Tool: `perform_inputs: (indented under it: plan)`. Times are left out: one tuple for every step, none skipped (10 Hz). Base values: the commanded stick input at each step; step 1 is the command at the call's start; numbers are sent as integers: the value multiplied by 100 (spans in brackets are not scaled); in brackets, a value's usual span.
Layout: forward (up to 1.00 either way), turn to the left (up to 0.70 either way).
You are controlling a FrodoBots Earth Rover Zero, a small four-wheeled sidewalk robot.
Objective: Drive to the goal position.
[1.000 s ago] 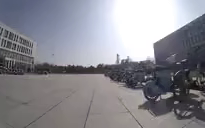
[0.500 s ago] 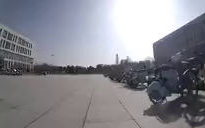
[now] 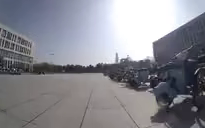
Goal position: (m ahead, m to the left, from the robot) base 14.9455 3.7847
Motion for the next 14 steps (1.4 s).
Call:
perform_inputs:
  plan:
    - [50, 0]
    - [50, 0]
    - [50, 0]
    - [50, 0]
    - [50, 0]
    - [50, 0]
    - [50, 0]
    - [50, 0]
    - [50, 0]
    - [50, 0]
    - [50, 4]
    - [50, 21]
    - [50, 37]
    - [50, 47]
